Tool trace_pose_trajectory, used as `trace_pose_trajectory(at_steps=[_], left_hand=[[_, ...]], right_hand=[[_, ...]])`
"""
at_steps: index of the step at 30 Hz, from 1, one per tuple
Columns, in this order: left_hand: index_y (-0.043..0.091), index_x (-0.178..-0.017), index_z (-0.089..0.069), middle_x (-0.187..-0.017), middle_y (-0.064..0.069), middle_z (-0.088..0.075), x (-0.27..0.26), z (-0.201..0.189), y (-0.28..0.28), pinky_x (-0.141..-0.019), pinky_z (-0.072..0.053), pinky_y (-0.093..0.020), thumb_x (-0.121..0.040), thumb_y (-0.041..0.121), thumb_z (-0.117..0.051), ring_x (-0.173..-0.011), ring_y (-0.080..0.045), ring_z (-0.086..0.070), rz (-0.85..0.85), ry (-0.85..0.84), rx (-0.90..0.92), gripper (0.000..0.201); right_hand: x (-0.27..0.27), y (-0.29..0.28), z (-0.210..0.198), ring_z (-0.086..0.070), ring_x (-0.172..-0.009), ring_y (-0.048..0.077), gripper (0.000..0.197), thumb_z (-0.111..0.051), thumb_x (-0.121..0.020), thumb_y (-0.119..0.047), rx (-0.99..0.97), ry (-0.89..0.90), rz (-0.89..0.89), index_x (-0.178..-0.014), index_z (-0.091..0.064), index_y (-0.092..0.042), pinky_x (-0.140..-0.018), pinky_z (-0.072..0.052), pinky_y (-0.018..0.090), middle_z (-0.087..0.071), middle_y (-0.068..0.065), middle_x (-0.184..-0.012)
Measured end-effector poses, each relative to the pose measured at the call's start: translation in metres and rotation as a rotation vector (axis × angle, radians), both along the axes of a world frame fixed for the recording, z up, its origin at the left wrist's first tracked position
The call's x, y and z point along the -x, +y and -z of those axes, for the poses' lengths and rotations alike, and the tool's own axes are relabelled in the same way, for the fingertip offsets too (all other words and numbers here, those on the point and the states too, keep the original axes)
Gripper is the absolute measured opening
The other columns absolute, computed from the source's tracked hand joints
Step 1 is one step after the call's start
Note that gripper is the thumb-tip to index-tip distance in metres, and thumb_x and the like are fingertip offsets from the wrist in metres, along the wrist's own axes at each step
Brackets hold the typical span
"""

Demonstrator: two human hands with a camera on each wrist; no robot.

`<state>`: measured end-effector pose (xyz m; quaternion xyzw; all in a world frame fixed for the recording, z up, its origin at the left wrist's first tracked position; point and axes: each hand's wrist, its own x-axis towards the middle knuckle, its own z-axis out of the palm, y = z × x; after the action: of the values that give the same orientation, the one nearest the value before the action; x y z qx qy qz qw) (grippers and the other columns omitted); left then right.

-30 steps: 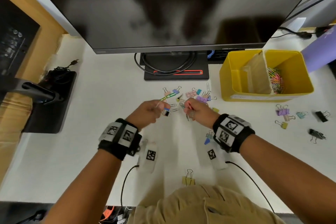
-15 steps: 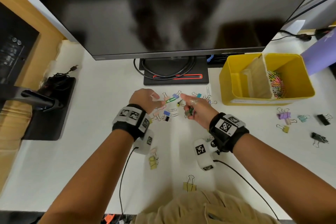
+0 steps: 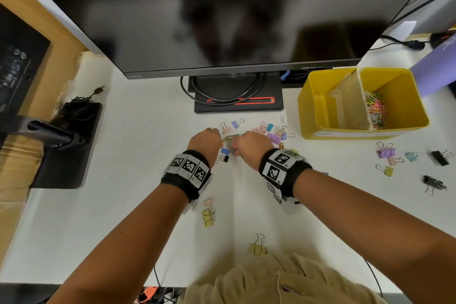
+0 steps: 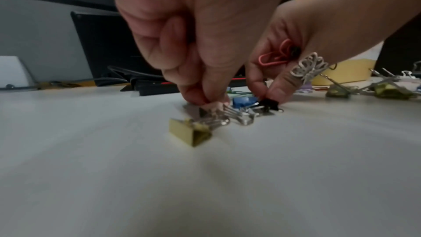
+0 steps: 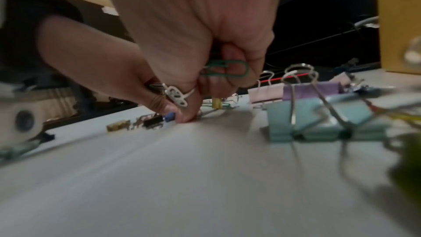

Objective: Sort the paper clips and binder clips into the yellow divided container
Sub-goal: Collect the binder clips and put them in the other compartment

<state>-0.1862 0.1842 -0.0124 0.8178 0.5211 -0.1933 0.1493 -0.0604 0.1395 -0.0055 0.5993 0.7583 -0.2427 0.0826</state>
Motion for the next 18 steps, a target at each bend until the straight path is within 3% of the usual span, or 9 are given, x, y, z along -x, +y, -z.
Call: trace_pose_trajectory(at_steps=[4, 8, 10, 12, 14, 15, 18], left_hand=[[-0.003, -0.121, -0.039, -0.123, -0.019, -0.051, -0.002, -0.002, -0.011, -0.086, -0.049, -0.036, -0.088, 0.001, -0.049, -0.105, -0.034, -0.06, 0.133, 0.093, 0.017, 0.035], [-0.003, -0.121, -0.04, -0.123, -0.018, -0.054, -0.006, -0.01, -0.014, -0.088, -0.048, -0.038, -0.094, 0.006, -0.039, -0.107, -0.033, -0.059, 0.144, 0.049, 0.073, 0.028], [-0.002, -0.121, -0.043, -0.121, -0.017, -0.055, -0.009, -0.02, -0.012, -0.089, -0.047, -0.038, -0.096, 0.006, -0.035, -0.106, -0.032, -0.058, 0.135, -0.049, 0.105, 0.028], [0.0, -0.121, -0.046, -0.108, -0.015, -0.055, -0.02, -0.038, -0.015, -0.09, -0.045, -0.038, -0.097, 0.009, -0.034, -0.105, -0.032, -0.058, 0.112, -0.198, 0.149, 0.028], [0.0, -0.114, -0.048, -0.093, -0.006, -0.046, -0.04, -0.064, -0.021, -0.088, -0.043, -0.039, -0.098, 0.017, -0.033, -0.102, -0.033, -0.055, 0.095, -0.351, 0.176, 0.028], [-0.001, -0.109, -0.049, -0.092, -0.005, -0.043, -0.054, -0.076, -0.024, -0.087, -0.042, -0.038, -0.098, 0.016, -0.033, -0.099, -0.033, -0.054, 0.121, -0.423, 0.185, 0.026], [-0.003, -0.103, -0.049, -0.091, -0.008, -0.043, -0.109, -0.103, -0.032, -0.081, -0.045, -0.036, -0.098, 0.012, -0.035, -0.086, -0.031, -0.049, 0.165, -0.644, 0.282, 0.021]], right_hand=[[-0.001, -0.021, 0.01, -0.06, -0.095, 0.036, 0.024, -0.041, -0.091, 0.0, -0.01, -0.067, -0.038, -0.115, -0.046, 0.002, -0.067, -0.038, 0.033, -0.06, 0.02, -0.107], [-0.014, -0.04, 0.007, -0.057, -0.088, 0.034, 0.023, -0.038, -0.094, -0.006, 0.088, 0.031, 0.075, -0.112, -0.045, 0.005, -0.065, -0.032, 0.031, -0.06, 0.023, -0.106], [-0.031, -0.047, -0.005, -0.054, -0.082, 0.029, 0.018, -0.04, -0.093, -0.009, 0.087, 0.215, 0.244, -0.1, -0.052, 0.002, -0.067, -0.035, 0.028, -0.063, 0.02, -0.097], [-0.058, -0.052, -0.025, -0.053, -0.08, 0.025, 0.013, -0.044, -0.091, -0.006, 0.056, 0.438, 0.448, -0.085, -0.056, -0.004, -0.065, -0.045, 0.023, -0.059, 0.009, -0.08], [-0.09, -0.055, -0.053, -0.049, -0.07, 0.018, 0.016, -0.044, -0.09, 0.002, 0.04, 0.634, 0.668, -0.081, -0.053, -0.008, -0.046, -0.039, 0.006, -0.049, -0.002, -0.072], [-0.108, -0.056, -0.066, -0.045, -0.064, 0.014, 0.017, -0.043, -0.089, 0.006, 0.028, 0.706, 0.761, -0.084, -0.052, -0.009, -0.037, -0.033, 0.004, -0.047, -0.004, -0.072], [-0.167, -0.052, -0.084, -0.042, -0.057, 0.009, 0.018, -0.043, -0.09, 0.001, -0.136, 0.793, 0.982, -0.082, -0.05, -0.013, -0.035, -0.035, 0.011, -0.047, -0.004, -0.069]])
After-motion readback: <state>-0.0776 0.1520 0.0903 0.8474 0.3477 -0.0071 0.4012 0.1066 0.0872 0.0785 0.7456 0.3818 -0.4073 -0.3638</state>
